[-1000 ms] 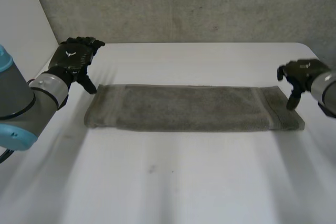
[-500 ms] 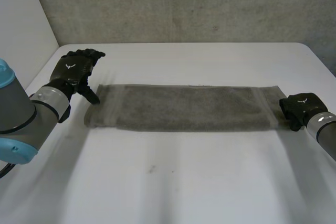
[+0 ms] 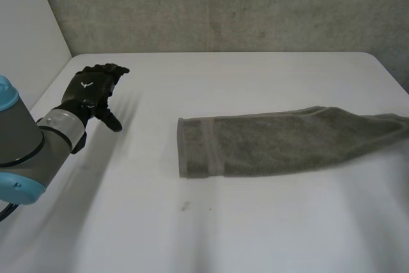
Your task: Fold the towel.
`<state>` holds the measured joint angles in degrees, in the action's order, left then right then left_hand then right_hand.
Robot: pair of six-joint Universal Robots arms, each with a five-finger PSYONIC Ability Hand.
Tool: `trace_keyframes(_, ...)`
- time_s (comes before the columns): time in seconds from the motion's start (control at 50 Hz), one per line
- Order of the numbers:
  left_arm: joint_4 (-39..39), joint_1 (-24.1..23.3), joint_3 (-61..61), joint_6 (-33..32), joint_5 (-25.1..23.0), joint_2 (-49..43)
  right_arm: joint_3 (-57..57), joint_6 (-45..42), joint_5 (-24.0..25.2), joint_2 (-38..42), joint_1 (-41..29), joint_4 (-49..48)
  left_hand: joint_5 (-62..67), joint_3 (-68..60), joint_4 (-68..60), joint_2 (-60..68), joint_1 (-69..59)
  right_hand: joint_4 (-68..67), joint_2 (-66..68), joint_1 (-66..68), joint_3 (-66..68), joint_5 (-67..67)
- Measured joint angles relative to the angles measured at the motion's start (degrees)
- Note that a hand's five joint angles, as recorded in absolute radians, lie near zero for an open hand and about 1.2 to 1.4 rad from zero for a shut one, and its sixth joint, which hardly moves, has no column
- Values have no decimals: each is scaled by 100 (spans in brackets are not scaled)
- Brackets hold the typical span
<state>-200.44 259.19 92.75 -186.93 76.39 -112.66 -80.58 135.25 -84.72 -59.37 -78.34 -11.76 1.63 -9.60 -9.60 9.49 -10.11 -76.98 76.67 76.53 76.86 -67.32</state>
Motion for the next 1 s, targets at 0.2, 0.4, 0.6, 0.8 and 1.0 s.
trace_keyframes(0.2,-22,9,84,-1,-2,98,518,954,49,-523,-2107,-38,-3,0,0,0,0,0,0,129,0,-58)
trace_keyframes(0.4,-26,9,122,0,-4,154,665,1167,367,188,-4617,-68,-2,0,4,0,0,0,0,131,0,-59)
trace_keyframes(0.6,-133,9,183,-1,-10,154,841,1112,618,1215,-5573,-48,-2,0,4,0,0,489,-486,-393,-482,435)
trace_keyframes(0.8,-164,7,219,-2,-13,156,657,1965,-289,387,-4734,26,-2,0,4,0,0,6199,-6255,-6287,-6298,6390)
trace_keyframes(1.0,-164,6,225,-8,-19,156,-137,3375,-506,-341,-2467,41,-5,0,4,0,0,6199,-6255,-6299,-6298,6389)
